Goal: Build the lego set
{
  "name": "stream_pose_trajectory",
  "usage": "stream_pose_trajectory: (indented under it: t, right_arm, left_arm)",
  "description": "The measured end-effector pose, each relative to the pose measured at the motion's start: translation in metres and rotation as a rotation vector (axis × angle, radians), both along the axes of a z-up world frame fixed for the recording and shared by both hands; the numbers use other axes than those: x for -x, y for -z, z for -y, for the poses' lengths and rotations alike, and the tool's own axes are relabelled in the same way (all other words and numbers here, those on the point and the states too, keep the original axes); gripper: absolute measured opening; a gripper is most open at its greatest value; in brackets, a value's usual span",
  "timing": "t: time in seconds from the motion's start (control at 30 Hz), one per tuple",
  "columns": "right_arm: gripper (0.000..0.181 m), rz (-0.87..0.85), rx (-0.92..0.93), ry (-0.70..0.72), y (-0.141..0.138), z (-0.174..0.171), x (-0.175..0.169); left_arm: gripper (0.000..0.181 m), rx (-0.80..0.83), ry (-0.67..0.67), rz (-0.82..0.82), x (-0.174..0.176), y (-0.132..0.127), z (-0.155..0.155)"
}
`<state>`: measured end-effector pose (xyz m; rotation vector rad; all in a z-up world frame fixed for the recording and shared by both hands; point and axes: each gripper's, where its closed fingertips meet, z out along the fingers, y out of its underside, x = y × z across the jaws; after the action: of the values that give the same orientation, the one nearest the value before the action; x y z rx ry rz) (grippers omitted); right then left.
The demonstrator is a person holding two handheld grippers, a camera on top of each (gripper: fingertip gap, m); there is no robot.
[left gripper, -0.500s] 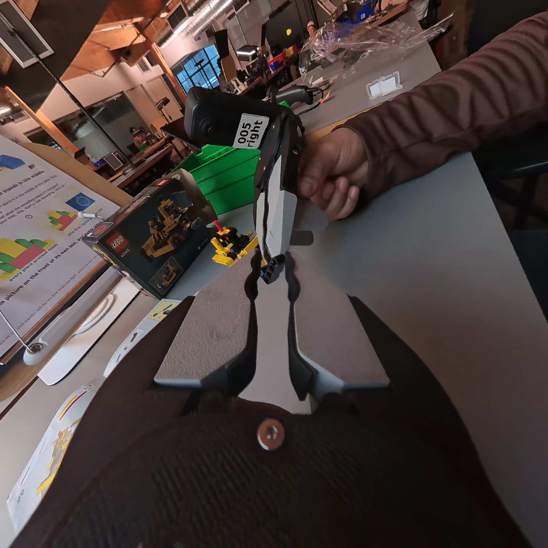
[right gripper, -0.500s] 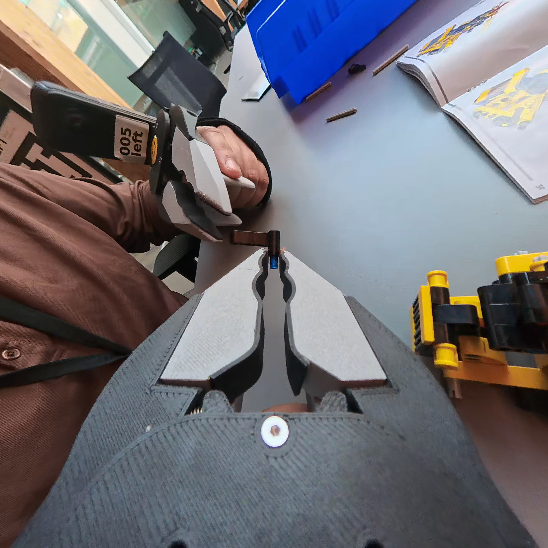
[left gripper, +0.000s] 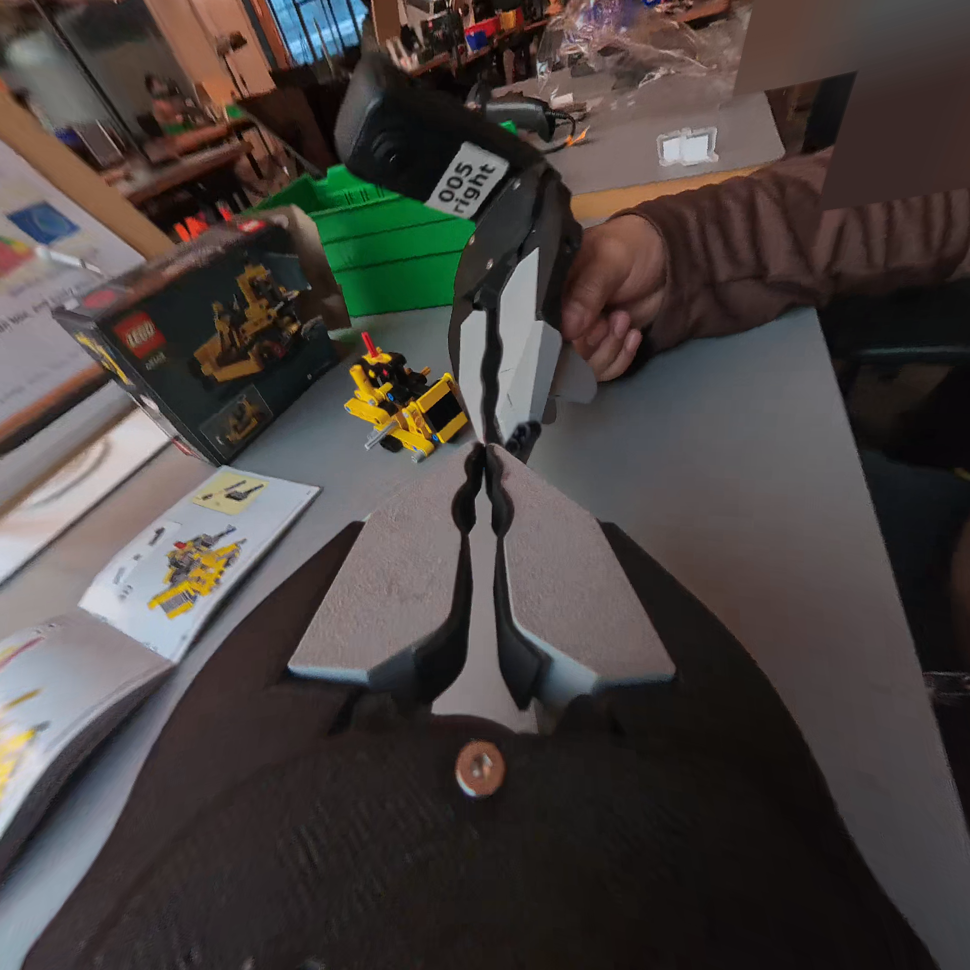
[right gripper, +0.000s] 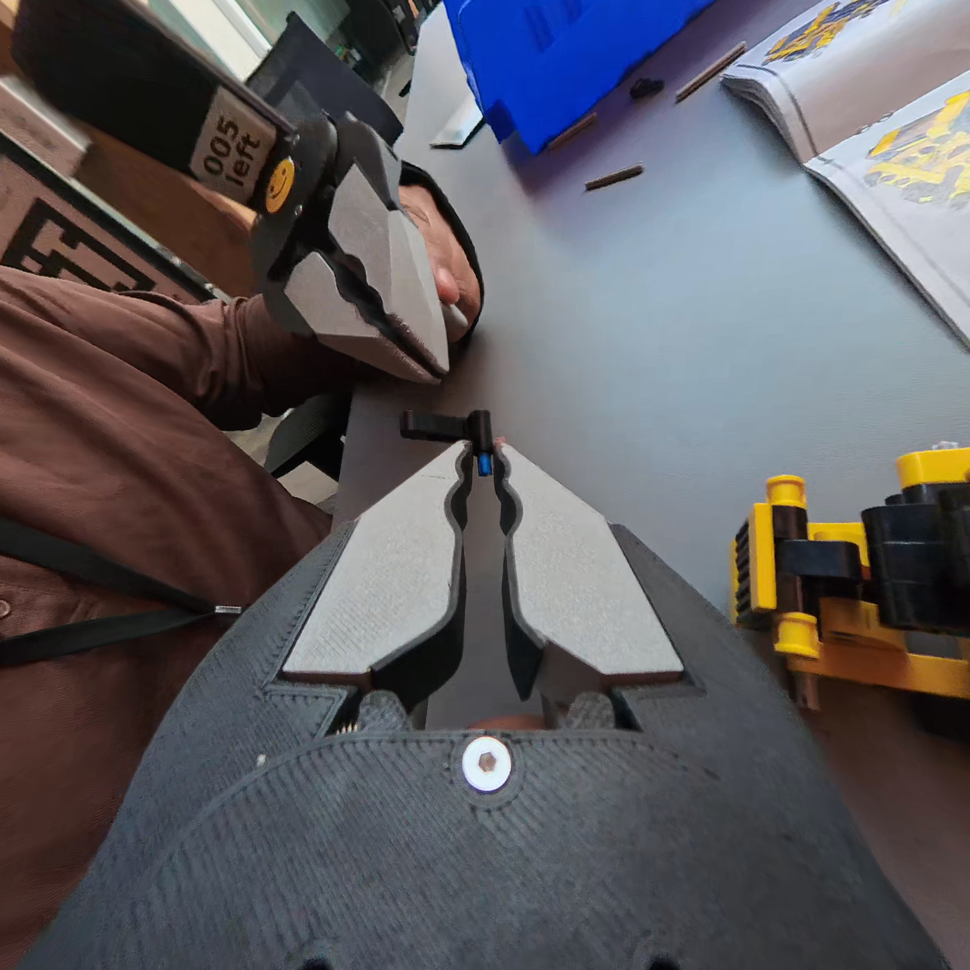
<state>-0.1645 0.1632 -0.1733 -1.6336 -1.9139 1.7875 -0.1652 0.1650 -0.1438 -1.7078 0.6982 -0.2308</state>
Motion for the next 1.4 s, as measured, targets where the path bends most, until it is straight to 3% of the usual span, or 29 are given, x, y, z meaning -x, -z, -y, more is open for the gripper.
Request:
stream_pose_trajectory:
  t: [0.13, 0.27, 0.33, 0.4, 0.57, 0.8, 0.9, 1.07, 1.27, 1.4]
  right_arm:
    - [0.004, 0.023, -0.006, 0.019, 0.004, -0.005, 0.001]
    - [0.004, 0.039, -0.024, 0.027, 0.007, -0.005, 0.001]
    - [0.004, 0.059, 0.005, 0.035, 0.008, -0.006, 0.001]
    - [0.004, 0.071, 0.052, 0.039, 0.007, -0.007, 0.001]
    - [0.004, 0.082, 0.131, 0.029, 0.003, -0.002, 0.002]
    - [0.004, 0.086, 0.203, 0.028, -0.001, -0.002, 0.004]
    - [0.021, 0.062, 0.171, 0.005, -0.004, -0.002, 0.001]
    - [0.022, -0.066, 0.036, 0.071, -0.021, -0.022, -0.002]
    - [0.02, -0.181, -0.064, 0.14, -0.031, -0.037, 0.002]
    - [0.018, -0.216, -0.167, 0.168, -0.025, -0.04, 0.006]
  left_arm:
    - [0.0, 0.147, 0.065, 0.186, -0.003, 0.001, 0.004]
    - [0.0, 0.134, 0.077, 0.169, -0.005, 0.001, 0.006]
    - [0.023, 0.136, 0.078, 0.12, -0.007, 0.006, 0.008]
    - [0.028, 0.133, 0.07, 0.077, -0.008, 0.009, 0.007]
    - [0.01, 0.106, 0.062, 0.033, -0.01, 0.01, 0.005]
    - [0.006, 0.134, 0.07, 0.044, -0.01, 0.012, 0.005]
    - [0.005, 0.206, 0.071, 0.107, -0.006, 0.015, 0.005]
    - [0.005, 0.331, 0.053, 0.172, 0.002, 0.025, 0.004]
    - [0.005, 0.42, 0.051, 0.12, 0.001, 0.04, 0.003]
    - [0.005, 0.394, 0.018, -0.047, 0.016, 0.052, -0.007]
